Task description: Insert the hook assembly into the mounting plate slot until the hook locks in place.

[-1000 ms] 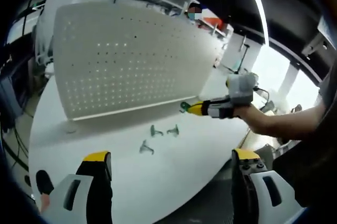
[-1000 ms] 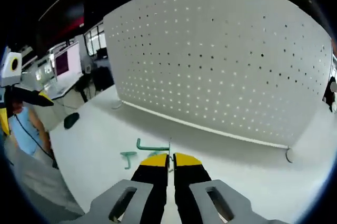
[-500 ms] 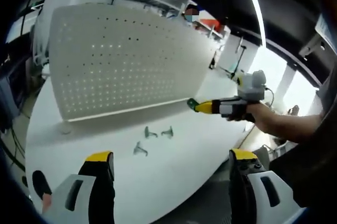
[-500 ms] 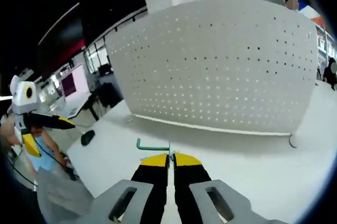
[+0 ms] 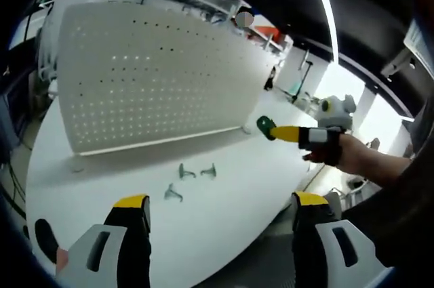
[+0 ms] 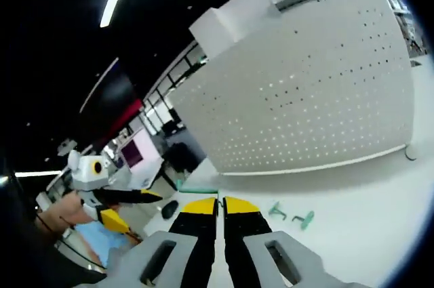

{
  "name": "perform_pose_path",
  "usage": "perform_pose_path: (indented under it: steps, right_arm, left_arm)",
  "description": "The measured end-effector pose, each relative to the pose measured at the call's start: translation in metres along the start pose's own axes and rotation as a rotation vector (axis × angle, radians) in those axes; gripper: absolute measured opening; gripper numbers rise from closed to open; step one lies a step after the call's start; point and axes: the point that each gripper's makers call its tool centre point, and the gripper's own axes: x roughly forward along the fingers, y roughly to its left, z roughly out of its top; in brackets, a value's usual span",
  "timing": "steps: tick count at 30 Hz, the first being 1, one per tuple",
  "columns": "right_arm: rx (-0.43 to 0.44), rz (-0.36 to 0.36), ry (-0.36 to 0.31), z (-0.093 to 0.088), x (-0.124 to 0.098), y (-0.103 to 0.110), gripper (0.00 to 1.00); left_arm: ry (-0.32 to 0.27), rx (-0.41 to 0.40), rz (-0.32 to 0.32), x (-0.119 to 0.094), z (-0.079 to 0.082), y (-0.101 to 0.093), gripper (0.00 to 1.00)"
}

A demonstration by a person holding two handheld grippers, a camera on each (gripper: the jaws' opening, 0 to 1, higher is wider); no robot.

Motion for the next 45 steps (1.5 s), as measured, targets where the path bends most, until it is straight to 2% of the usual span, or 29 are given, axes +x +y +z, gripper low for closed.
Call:
perform_pose_path:
  steps: [3, 4, 7, 10, 13, 17, 20, 23, 24, 27, 32, 39, 45]
  right_arm:
    - [0.017, 0.090, -0.026, 0.002, -0.001, 0.018, 0.01]
    - [0.035, 0.109, -0.016, 0.000, -0.001, 0.022, 0.01]
    - [0.042, 0.216, -0.074, 0.007, -0.004, 0.039, 0.01]
    - [0.157, 0.327, -0.118, 0.011, -0.009, 0.055, 0.01]
    - [0.210, 0.387, -0.114, 0.007, -0.011, 0.063, 0.01]
    - [0.228, 0.442, -0.091, -0.003, -0.010, 0.074, 0.01]
    - [0.244, 0.482, -0.076, -0.008, -0.011, 0.082, 0.01]
    - [0.284, 0.529, -0.088, -0.007, -0.012, 0.088, 0.01]
    - [0.317, 0.575, -0.097, -0.004, -0.015, 0.095, 0.01]
    - [0.357, 0.626, -0.102, -0.001, -0.017, 0.104, 0.01]
    - [0.356, 0.651, -0.097, -0.002, -0.016, 0.110, 0.01]
    - [0.366, 0.679, -0.087, -0.004, -0.012, 0.117, 0.01]
    - [0.374, 0.708, -0.096, 0.000, -0.014, 0.120, 0.01]
  left_arm:
    - [-0.001, -0.006, -0.019, 0.002, 0.000, -0.005, 0.86]
    - [-0.004, -0.009, -0.025, 0.003, 0.001, -0.006, 0.85]
    - [-0.016, -0.017, -0.053, 0.003, 0.005, -0.012, 0.83]
    - [-0.034, -0.032, -0.081, 0.001, 0.011, -0.018, 0.80]
    - [-0.067, -0.058, -0.121, -0.002, 0.020, -0.025, 0.77]
    - [-0.130, -0.106, -0.184, -0.007, 0.036, -0.036, 0.72]
    - [-0.123, -0.091, -0.226, -0.010, 0.040, -0.048, 0.69]
    - [-0.147, -0.098, -0.283, -0.012, 0.048, -0.062, 0.65]
    - [-0.158, -0.113, -0.301, -0.012, 0.051, -0.064, 0.63]
    - [-0.185, -0.149, -0.336, -0.014, 0.057, -0.067, 0.57]
    - [-0.202, -0.158, -0.341, -0.017, 0.061, -0.066, 0.53]
    - [-0.225, -0.182, -0.386, -0.019, 0.067, -0.073, 0.43]
    - [-0.235, -0.205, -0.448, -0.021, 0.068, -0.081, 0.24]
